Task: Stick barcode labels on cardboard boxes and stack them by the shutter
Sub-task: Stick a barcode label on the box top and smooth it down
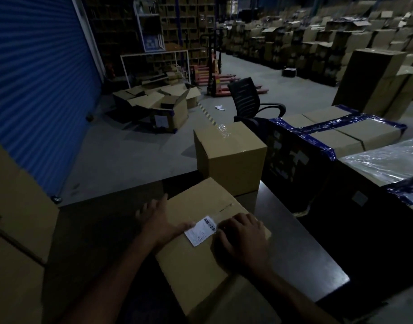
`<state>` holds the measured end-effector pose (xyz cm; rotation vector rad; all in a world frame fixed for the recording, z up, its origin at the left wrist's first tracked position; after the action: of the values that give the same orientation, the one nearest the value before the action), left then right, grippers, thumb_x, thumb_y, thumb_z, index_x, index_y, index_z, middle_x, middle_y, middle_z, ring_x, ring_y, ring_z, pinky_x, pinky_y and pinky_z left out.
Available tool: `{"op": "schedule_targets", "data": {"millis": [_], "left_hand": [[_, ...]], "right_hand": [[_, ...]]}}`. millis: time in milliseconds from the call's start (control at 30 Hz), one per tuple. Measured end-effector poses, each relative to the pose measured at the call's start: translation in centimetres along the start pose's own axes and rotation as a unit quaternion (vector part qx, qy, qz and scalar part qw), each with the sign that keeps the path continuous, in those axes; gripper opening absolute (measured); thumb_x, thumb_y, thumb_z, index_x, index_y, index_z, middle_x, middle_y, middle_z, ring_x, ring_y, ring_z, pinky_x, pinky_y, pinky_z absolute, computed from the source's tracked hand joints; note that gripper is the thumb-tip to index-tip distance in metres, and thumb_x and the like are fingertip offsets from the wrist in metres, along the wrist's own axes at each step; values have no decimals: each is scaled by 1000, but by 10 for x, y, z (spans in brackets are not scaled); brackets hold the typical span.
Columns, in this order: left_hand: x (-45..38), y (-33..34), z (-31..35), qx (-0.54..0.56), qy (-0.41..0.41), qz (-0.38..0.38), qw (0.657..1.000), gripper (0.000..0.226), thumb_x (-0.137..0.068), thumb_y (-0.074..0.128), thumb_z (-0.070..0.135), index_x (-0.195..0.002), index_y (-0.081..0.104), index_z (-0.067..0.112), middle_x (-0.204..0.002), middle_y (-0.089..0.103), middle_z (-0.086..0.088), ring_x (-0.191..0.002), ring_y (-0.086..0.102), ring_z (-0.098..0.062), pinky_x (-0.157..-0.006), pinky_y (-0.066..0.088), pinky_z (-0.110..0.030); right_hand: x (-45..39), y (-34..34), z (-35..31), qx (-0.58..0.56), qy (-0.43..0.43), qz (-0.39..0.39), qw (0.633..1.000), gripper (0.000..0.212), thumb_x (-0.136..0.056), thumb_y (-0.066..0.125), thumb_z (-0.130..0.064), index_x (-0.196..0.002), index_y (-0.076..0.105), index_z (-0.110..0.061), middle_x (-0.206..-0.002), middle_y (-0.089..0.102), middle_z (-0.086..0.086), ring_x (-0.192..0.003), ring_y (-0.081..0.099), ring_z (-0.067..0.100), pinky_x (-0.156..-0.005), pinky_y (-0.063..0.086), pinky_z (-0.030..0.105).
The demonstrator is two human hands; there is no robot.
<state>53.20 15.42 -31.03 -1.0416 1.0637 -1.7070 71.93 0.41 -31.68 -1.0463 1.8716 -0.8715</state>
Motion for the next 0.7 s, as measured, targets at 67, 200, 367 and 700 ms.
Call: {"op": "schedule_targets", "data": {"millis": [67,200,367,700], "left_hand": [[15,2,-7,-29,-36,-7,999,137,-57,56,95,-159,-1,24,-165,10,-12,-151,10,-33,-119,11,-55],[35,12,-16,27,-65,-36,997,139,-55,63,90,-159,-4,27,-166,7,-10,-152,7,-33,-120,12,-56],[35,20,3,134,-9,-12,991,141,-53,75,81,-157,-7,32,-166,3,1,-151,6,-29,-118,20,-55],[34,30,-2,102,25,43,994,140,-46,60,96,-156,5,30,-163,5,5,-149,16,-24,-120,13,-56]], "right_hand": [[-21,-1,7,-14,-53,-55,997,36,-87,41,-61,-99,67,-40,-97,51,-22,-94,37,-2,-87,34,30],[-49,-3,12,-45,-98,-116,987,39,-83,45,-65,-94,71,-38,-98,58,-21,-97,44,2,-82,34,32],[-53,9,9,-26,-88,-167,982,49,-79,37,-71,-99,68,-40,-104,61,-21,-105,48,6,-94,40,39],[-16,11,0,-18,13,-59,998,26,-85,58,-54,-104,62,-37,-104,51,-16,-97,35,5,-88,33,30]]}}
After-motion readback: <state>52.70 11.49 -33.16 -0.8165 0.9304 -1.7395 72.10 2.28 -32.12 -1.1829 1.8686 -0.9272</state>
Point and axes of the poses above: each hand's wrist, its own x-axis away from the middle knuckle, its own y-axis out of the palm, z = x × y, the point moved 6 cm from there along -x, towards the middle knuckle
